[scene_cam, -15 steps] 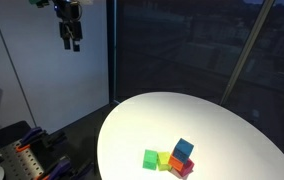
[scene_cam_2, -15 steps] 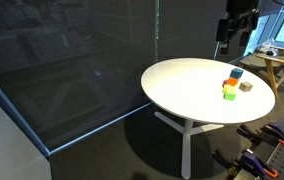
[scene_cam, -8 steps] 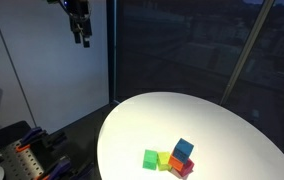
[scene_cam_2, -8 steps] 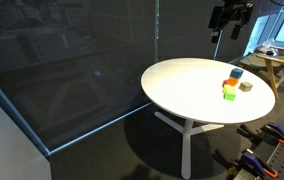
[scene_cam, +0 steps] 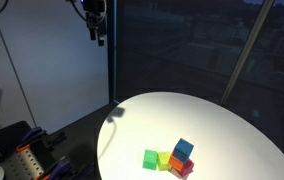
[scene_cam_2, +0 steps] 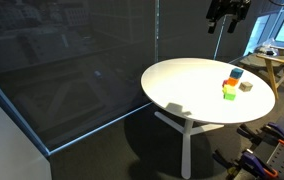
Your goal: Pick up the blue block and put it on the table
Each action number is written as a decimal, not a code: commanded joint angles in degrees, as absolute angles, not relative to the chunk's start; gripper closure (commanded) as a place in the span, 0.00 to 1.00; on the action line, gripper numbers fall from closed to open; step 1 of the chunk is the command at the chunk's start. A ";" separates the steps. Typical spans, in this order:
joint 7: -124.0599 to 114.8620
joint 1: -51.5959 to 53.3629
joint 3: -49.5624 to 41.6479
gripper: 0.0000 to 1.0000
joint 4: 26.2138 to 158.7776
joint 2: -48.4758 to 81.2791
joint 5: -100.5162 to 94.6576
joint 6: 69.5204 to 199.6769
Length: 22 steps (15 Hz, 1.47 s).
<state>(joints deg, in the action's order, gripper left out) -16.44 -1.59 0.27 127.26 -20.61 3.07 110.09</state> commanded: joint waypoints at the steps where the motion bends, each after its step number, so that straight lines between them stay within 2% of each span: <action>1: -15.47 -3.08 -1.10 0.00 123.50 -17.48 3.96 109.65; 22: -14.42 -11.51 -9.63 0.00 119.11 -9.86 0.96 112.84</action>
